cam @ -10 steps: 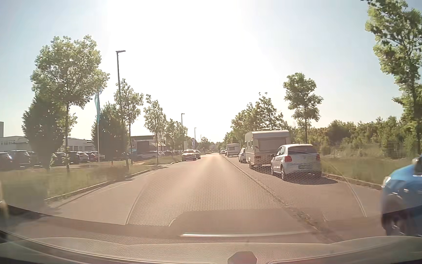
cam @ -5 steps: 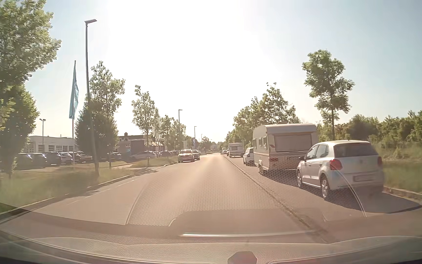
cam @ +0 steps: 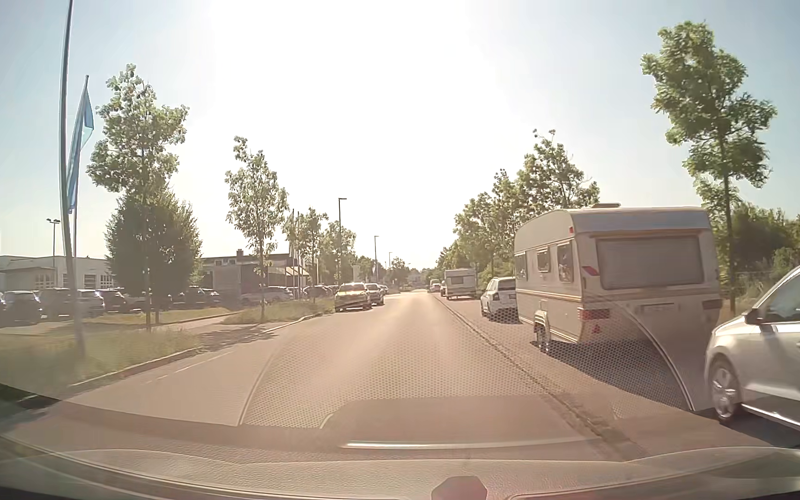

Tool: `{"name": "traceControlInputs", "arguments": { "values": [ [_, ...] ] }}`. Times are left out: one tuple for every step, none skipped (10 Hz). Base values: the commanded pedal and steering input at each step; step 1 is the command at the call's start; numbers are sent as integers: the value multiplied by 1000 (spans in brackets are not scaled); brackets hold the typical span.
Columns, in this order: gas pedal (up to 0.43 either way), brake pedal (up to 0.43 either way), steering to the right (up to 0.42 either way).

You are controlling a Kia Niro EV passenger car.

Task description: Follow the waypoints while adhering to traffic rules and regulations

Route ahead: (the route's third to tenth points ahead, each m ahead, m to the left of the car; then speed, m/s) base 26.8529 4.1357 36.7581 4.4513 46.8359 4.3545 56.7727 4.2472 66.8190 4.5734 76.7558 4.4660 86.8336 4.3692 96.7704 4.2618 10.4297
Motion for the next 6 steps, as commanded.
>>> {"name": "traceControlInputs", "arguments": {
  "values": [
    [87,0,-12],
    [87,0,-8],
    [87,0,-4],
    [87,0,-2],
    [87,0,0],
    [87,0,1]
  ]
}}
